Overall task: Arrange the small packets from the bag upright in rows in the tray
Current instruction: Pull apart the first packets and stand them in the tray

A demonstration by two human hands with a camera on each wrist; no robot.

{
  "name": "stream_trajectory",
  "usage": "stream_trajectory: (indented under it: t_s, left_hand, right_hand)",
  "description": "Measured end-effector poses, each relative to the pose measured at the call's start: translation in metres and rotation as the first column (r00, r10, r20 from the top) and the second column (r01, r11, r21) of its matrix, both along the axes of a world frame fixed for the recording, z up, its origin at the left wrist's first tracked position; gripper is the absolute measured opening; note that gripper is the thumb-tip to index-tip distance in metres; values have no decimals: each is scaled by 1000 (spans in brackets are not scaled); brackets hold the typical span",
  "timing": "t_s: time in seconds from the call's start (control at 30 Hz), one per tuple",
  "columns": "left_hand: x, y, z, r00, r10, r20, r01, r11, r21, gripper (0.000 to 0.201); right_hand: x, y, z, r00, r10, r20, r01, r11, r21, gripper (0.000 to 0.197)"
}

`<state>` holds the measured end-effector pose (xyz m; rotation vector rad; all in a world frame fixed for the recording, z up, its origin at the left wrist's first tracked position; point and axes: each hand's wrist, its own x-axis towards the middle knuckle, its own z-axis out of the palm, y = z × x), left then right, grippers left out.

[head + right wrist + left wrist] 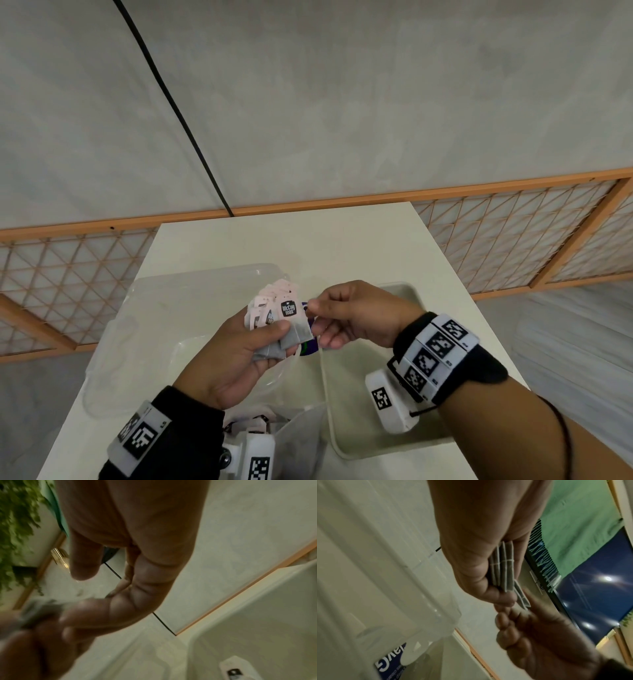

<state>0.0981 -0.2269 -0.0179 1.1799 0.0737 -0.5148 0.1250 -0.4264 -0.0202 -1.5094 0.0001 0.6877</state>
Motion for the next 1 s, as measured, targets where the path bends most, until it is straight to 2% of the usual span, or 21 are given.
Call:
stream_trajectory:
  t_s: [0.07,0.13,0.23,0.33,0.43,0.5,0.6,0.7,0.73,0.8,0.93,1.0]
  left_hand:
    - [-1,-3,1,999,2,34,-3,999,37,40]
    - [-2,-5,0,998,10,60,-13,998,56,43]
    - [-3,-7,-1,997,22,71,-27,997,72,40]
    - [-1,-5,-4,998,52,28,-53,996,68,37]
    - [2,0,-8,988,148,-46,-145,987,64,28]
    - [3,3,-9,977,195,-82,-190,980,58,23]
    - [4,6,-9,973,207,-105,-202,978,55,21]
    - [3,7,-9,976,192,-105,-186,980,64,21]
    - [3,7,-9,977,185,-103,-179,982,65,21]
    - [3,7,-9,980,175,-97,-169,983,69,21]
    - [4,8,-9,980,173,-97,-167,983,72,23]
    - [3,9,-9,980,174,-100,-167,983,73,24]
  right_hand:
    - [-9,6,9,999,47,9,-47,999,0,21]
    - [-13,10,12,999,13,39,-12,1000,-26,16]
    - [-16,12,8,995,-45,86,52,996,-70,21]
    - [-15,9,4,994,-67,89,74,994,-83,18]
    - [-5,-3,-4,989,-139,56,144,985,-99,21]
    - [5,-15,-17,979,-202,33,205,961,-186,26]
    - [17,-26,-43,987,-161,19,151,873,-463,20]
    - [24,-23,-70,996,-52,-74,-7,770,-638,11]
    - [26,-20,-79,996,-17,-90,-49,731,-681,13]
    - [31,-16,-93,994,38,-104,-103,659,-745,23]
    - [42,-12,-104,998,5,-59,-50,628,-777,10]
    - [46,-6,-106,998,25,-54,-58,565,-823,14]
